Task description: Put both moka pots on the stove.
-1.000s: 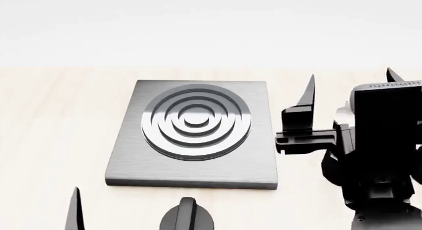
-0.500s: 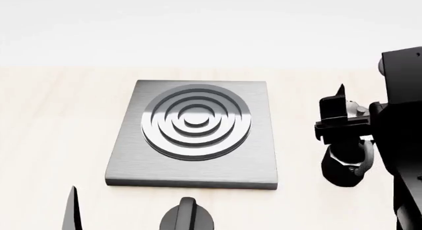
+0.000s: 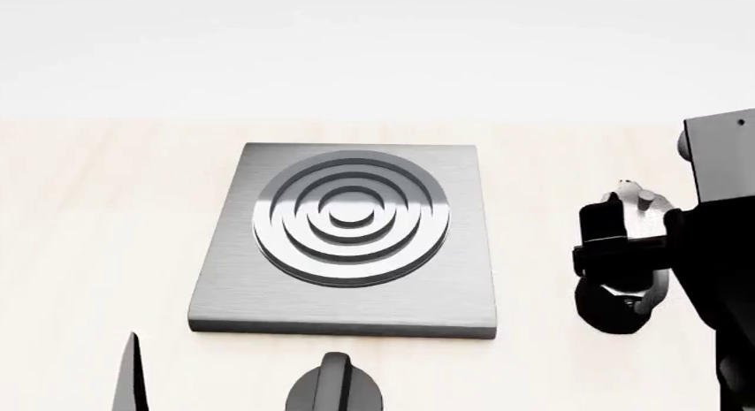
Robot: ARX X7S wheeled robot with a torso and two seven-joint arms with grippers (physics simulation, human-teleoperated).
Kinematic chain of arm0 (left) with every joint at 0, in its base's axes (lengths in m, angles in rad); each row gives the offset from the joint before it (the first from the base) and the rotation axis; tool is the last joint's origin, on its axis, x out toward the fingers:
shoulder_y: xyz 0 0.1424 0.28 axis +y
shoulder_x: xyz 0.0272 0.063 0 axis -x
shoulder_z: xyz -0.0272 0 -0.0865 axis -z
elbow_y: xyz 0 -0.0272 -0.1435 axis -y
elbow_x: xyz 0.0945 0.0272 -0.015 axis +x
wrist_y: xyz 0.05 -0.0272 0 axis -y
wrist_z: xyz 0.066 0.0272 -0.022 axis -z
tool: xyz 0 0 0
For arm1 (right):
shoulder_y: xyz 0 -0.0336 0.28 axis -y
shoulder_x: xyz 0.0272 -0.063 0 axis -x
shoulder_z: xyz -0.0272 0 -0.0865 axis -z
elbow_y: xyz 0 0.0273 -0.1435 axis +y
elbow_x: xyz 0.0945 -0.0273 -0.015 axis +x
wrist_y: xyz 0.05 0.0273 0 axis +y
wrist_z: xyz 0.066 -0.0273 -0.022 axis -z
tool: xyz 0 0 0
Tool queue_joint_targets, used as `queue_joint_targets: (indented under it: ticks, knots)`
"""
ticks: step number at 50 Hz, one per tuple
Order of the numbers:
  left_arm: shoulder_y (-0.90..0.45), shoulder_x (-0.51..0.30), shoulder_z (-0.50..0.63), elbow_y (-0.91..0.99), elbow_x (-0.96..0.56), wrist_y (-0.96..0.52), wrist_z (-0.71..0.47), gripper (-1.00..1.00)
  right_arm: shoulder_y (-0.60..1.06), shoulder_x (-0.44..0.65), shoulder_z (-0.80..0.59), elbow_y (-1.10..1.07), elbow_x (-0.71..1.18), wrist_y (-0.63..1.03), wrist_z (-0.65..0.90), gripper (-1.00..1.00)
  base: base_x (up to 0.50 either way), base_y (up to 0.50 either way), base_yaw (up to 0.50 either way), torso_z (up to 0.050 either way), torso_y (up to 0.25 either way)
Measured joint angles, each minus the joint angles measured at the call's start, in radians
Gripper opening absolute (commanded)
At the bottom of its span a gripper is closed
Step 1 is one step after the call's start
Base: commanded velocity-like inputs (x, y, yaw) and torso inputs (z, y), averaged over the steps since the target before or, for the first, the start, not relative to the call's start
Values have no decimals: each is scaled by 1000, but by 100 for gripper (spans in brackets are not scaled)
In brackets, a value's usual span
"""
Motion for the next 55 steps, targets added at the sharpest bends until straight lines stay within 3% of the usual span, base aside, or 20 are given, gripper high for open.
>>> queue_joint_targets:
  ticks: [55]
  knots:
    - [-9, -15, 27, -5, -8, 0, -19, 100, -74, -17, -34, 210, -30, -146, -25, 100, 0, 0, 0, 0, 0]
